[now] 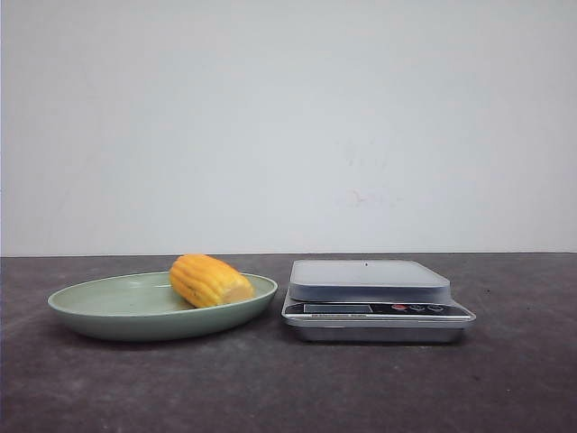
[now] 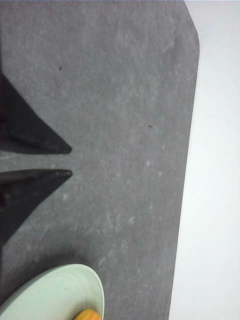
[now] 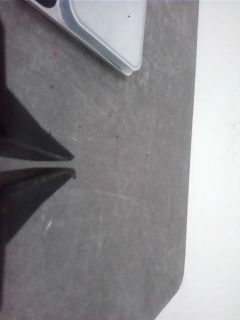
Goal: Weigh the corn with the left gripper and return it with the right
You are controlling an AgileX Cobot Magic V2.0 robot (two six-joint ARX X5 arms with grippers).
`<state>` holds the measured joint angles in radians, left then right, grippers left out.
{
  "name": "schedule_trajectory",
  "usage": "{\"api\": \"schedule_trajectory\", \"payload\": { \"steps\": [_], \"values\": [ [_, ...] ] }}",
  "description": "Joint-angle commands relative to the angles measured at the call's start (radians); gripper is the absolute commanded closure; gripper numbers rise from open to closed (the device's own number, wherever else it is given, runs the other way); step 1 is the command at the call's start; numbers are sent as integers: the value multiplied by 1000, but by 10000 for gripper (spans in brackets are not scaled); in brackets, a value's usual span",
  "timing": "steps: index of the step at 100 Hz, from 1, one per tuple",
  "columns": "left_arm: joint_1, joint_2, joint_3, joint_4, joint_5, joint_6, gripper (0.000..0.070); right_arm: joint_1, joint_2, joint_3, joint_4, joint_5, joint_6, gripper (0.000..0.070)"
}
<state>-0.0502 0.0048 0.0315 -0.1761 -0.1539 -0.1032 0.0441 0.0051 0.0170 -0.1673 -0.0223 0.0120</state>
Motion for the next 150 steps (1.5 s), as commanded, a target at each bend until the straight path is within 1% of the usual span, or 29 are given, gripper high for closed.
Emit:
{"api": "schedule_trajectory", "payload": {
  "steps": [1,126,150],
  "values": [
    [1,-2,-16,-7,0,8,685,0,-1,-4,13,3,7,684],
    [1,-2,-16,-7,0,8,685,0,-1,-4,13,3,7,684],
    [1,-2,-16,-7,0,8,685,0,-1,-4,0,-13,60,684]
  ]
}}
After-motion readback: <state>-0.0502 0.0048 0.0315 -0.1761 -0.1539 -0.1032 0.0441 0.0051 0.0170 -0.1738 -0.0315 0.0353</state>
